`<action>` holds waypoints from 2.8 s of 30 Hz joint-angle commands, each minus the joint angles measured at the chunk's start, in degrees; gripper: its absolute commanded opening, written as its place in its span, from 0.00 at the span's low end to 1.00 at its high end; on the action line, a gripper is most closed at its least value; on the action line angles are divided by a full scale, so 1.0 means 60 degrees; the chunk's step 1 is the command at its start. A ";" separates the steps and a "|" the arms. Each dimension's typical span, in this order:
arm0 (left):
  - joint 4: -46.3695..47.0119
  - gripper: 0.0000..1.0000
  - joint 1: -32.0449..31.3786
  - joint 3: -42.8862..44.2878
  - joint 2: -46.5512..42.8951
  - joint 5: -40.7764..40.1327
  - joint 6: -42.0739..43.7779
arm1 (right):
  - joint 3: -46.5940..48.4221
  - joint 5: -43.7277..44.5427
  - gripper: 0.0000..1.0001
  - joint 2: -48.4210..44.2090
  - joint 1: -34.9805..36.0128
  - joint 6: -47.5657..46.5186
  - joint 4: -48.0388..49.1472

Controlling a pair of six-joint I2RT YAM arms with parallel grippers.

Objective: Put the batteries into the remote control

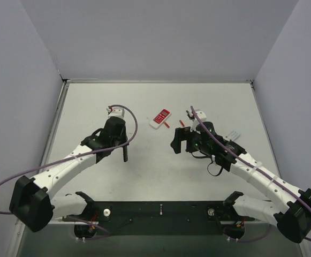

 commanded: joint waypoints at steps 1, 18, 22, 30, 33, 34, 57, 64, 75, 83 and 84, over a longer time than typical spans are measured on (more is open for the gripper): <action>-0.1950 0.00 0.0194 0.1412 0.1831 -0.2094 0.1639 | -0.0768 0.1501 0.99 -0.1138 -0.0548 0.1772 0.0165; -0.3858 0.13 0.0195 0.4287 0.7740 -0.3520 0.2651 | -0.1765 0.3084 0.97 -0.3747 -0.1003 0.1407 -0.1036; -0.3960 0.43 0.0019 0.4390 0.7757 -0.3433 0.2549 | -0.1751 0.3289 0.98 -0.3924 -0.1017 0.1348 -0.1241; -0.3129 0.68 -0.0377 0.4039 0.5901 -0.1649 0.2124 | -0.1663 0.3962 0.98 -0.4290 -0.1032 0.1304 -0.1827; -0.2018 0.75 -0.0362 0.3454 0.4716 -0.0286 0.1802 | -0.1575 0.4475 0.99 -0.4480 -0.1032 0.1319 -0.2149; -0.1693 0.76 -0.0319 0.3278 0.4420 -0.0007 0.1714 | -0.1589 0.4664 0.99 -0.4553 -0.1032 0.1333 -0.2208; 0.0192 0.79 0.8515 -0.1778 -0.3389 0.7233 -0.0575 | -0.1825 0.7420 1.00 -0.8157 -0.1032 0.2067 -0.3277; -0.2055 0.79 0.7053 -0.0532 -0.4122 0.3310 0.1901 | -0.0946 0.7786 1.00 -0.7748 -0.1032 0.1218 -0.3643; -0.2334 0.80 0.5995 -0.0576 -0.5266 -0.0019 0.2094 | -0.0681 0.8328 0.99 -0.7220 -0.1003 0.0410 -0.3644; -0.2393 0.80 0.5439 -0.0707 -0.5295 -0.0150 0.2065 | -0.0769 0.8402 0.98 -0.6899 -0.1003 0.0352 -0.3483; -0.2378 0.80 0.5395 -0.0708 -0.5324 -0.0151 0.2050 | -0.0769 0.8402 0.97 -0.6854 -0.1003 0.0381 -0.3483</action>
